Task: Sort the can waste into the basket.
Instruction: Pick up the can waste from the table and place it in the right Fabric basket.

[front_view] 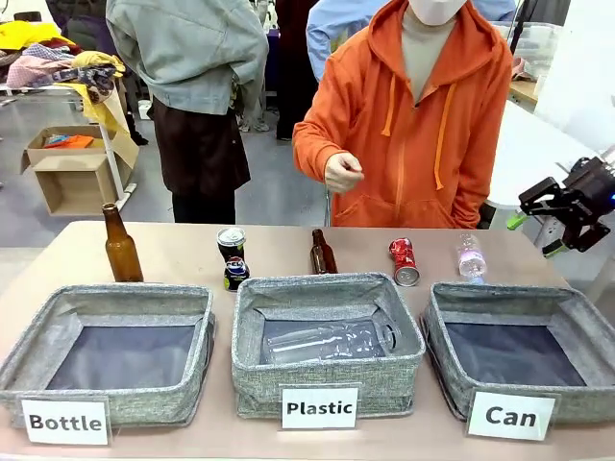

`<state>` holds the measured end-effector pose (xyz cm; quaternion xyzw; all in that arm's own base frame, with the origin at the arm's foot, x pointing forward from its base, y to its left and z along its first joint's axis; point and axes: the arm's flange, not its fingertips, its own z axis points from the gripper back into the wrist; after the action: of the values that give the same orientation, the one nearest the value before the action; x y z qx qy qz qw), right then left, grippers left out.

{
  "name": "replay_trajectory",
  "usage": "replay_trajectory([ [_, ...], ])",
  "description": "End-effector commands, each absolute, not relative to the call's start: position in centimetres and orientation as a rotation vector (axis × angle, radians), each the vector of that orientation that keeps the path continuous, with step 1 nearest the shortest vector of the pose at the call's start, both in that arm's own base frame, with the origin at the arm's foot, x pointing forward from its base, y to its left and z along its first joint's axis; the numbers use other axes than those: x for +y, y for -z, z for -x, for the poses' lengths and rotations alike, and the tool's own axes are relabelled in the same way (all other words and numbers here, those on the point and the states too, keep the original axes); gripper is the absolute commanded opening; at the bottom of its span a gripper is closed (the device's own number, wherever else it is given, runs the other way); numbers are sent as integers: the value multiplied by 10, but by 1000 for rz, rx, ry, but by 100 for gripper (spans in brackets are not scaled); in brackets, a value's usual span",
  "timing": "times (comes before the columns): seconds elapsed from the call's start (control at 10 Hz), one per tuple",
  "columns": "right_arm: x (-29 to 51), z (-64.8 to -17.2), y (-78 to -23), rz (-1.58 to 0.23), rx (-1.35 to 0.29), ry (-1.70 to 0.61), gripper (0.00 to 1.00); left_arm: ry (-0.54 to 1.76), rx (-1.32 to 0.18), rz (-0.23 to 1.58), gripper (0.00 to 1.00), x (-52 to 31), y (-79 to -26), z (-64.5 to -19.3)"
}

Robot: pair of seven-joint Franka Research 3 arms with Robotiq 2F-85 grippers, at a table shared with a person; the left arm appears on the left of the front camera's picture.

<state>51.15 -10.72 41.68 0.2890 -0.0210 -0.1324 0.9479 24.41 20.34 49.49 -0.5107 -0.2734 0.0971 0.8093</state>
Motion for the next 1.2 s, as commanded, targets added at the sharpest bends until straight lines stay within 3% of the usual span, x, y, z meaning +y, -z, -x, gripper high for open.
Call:
replay_trajectory([
  [0.0, -88, -515, -413, -619, -96, 220, 100, -190, -606, 1106, 100, 204, -496, -245],
  [0.5, 42, -552, -421, -309, -109, 121, 100, -190, -606, 1106, 100, 204, -496, -245],
  [1.1, 134, -602, -347, -87, -131, 29, 100, -190, -606, 1106, 100, 204, -496, -245],
])
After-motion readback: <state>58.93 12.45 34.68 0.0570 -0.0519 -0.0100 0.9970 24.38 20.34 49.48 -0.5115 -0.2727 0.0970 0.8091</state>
